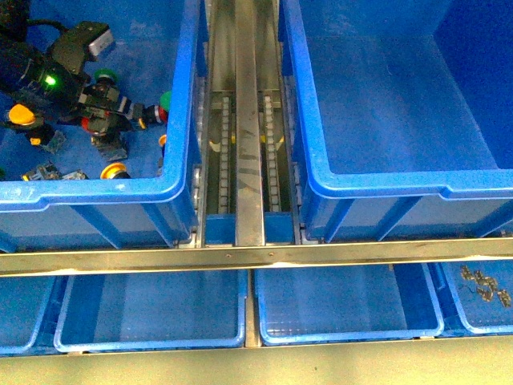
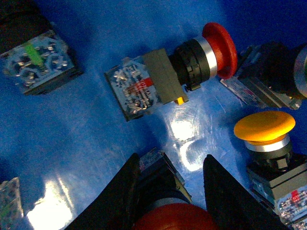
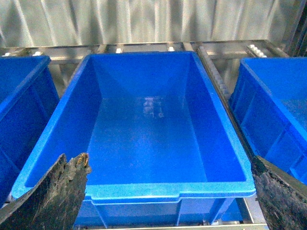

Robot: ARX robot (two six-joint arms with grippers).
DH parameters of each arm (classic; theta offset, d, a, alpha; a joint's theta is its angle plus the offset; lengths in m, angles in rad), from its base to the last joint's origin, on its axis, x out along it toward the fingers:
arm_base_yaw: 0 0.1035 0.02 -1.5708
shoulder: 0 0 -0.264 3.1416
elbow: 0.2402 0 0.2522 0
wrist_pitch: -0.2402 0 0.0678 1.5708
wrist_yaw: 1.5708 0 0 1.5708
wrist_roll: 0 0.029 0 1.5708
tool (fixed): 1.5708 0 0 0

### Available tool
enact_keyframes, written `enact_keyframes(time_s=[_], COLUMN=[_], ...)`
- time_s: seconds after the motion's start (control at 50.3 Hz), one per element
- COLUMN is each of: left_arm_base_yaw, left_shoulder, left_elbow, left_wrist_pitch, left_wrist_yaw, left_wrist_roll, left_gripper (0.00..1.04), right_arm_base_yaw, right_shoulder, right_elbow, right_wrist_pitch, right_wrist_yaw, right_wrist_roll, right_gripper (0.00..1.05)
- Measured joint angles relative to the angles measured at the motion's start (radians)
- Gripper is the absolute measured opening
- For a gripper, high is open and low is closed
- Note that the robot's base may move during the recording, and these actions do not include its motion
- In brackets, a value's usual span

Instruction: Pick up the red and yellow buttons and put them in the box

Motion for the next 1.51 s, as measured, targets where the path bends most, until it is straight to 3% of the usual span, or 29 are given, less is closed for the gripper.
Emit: enact_keyframes(time_s=[0.099, 0.457, 0.675, 0.954, 1.113, 1.371, 1.51], left_arm_base_yaw=[0.019, 0.110, 0.093, -0.096, -0.270, -0.481, -0.549], left_shoulder=[-0.047, -0.393, -0.599, -0.707, -0.691, -0.585, -0.548], left_elbow=[-0.035, -0.256, -0.423, -0.527, -0.550, -0.475, -0.389], left_wrist_pitch=[0.028, 0.111, 0.116, 0.185, 0.257, 0.312, 0.308], left_wrist_yaw=[0.007, 0.145, 0.258, 0.319, 0.293, 0.229, 0.210], left_wrist_roll=[-0.034, -0.402, -0.685, -1.072, -1.251, -1.396, -1.431], left_gripper=[0.33, 0.32, 0.32, 0.32, 0.32, 0.32, 0.32], right_arm_base_yaw=[0.000, 0.000, 0.000, 0.000, 0.000, 0.000, 0.000], right_shoulder=[0.000, 0.000, 0.000, 0.000, 0.000, 0.000, 0.000], right_elbow=[0.000, 0.000, 0.000, 0.000, 0.000, 0.000, 0.000], right_wrist_pitch=[0.000, 0.000, 0.000, 0.000, 0.000, 0.000, 0.000], right_wrist_yaw=[0.000, 0.000, 0.000, 0.000, 0.000, 0.000, 0.000], right_wrist_roll=[0.000, 0.000, 0.000, 0.000, 0.000, 0.000, 0.000], right_gripper=[0.99, 0.99, 0.99, 0.99, 0.99, 0.99, 0.99])
